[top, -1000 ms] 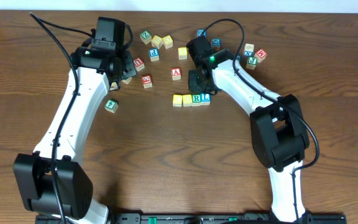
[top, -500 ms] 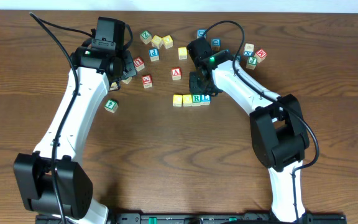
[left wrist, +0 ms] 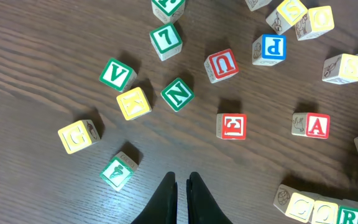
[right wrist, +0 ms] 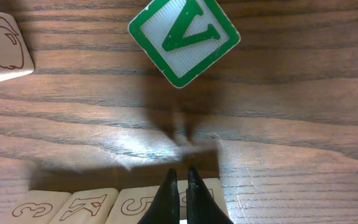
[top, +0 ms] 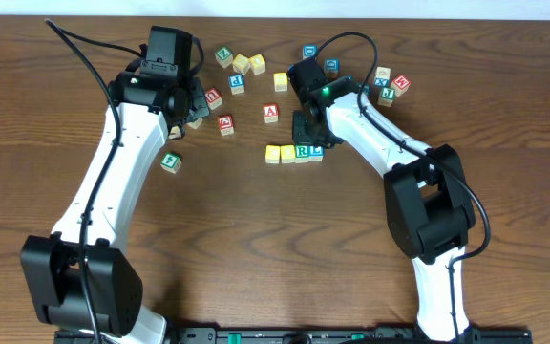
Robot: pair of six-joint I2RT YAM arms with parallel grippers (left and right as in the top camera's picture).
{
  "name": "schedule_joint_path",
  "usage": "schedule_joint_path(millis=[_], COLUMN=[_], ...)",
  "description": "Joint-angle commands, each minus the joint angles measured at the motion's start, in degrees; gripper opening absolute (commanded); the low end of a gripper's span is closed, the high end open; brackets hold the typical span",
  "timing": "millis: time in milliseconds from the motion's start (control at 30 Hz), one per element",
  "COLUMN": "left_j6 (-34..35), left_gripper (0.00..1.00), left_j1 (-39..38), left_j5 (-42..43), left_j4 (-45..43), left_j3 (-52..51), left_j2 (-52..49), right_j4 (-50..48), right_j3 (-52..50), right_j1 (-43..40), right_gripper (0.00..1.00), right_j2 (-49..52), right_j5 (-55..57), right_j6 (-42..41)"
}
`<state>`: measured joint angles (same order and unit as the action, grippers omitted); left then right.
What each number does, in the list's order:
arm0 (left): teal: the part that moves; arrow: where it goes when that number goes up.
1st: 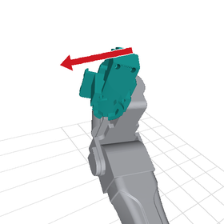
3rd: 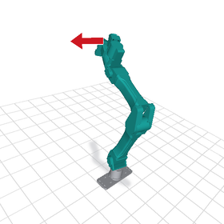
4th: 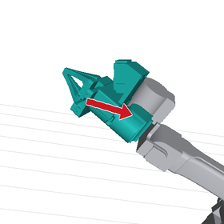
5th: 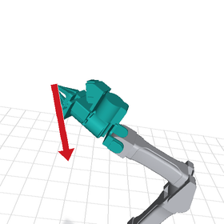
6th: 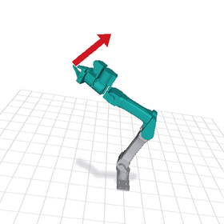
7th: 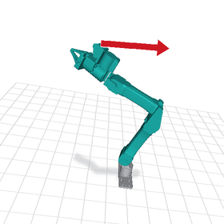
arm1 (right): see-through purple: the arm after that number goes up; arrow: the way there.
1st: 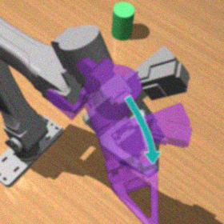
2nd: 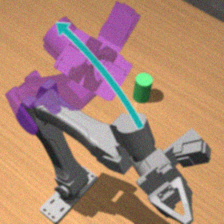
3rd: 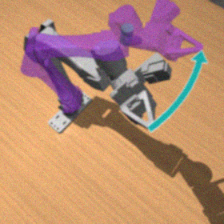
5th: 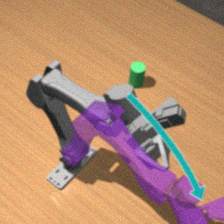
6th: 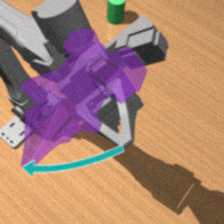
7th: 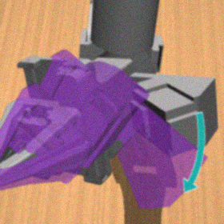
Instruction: Spell out CORL
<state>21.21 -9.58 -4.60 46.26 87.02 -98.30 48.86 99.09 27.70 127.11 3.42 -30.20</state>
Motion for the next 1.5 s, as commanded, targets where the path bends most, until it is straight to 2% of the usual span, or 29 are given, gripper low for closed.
schedule_joint_path(millis=[0, 700, 1000, 1100, 1467], left_j6=[0.5, 0.6, 0.5, 0.5, 0.5], left_gripper=[0.08, 0.08, 0.08, 0.08, 0.08], left_j1=[0.1, 0.1, -1.6, -2.8, -4.7], left_j5=[0.3, 1.2, 4.3, 4.4, 12.2], left_j4=[0.2, 0.2, 0.2, 0.9, 1.2], left_j3=[-0.6, -0.6, -0.6, -0.6, -0.6], left_j2=[-0.6, -0.7, -4.0, -5.4, -10.5], right_j4=[0.4, -1.7, 6.1, 9.7, 8.5], right_j3=[-0.7, 1.1, 1.3, 1.2, -7.5], right_j1=[-0.4, -2.3, -7.2, -9.0, -11.6], right_gripper=[0.01, 0.01, 0.01, 0.01, 0.01], right_j2=[0.5, -1.3, -8.0, -8.0, -7.7], right_j5=[0.9, -1.1, -3.1, -6.9, -13.2], right_j6=[-1.0, 1.6, 1.6, 2.6, 6.5])
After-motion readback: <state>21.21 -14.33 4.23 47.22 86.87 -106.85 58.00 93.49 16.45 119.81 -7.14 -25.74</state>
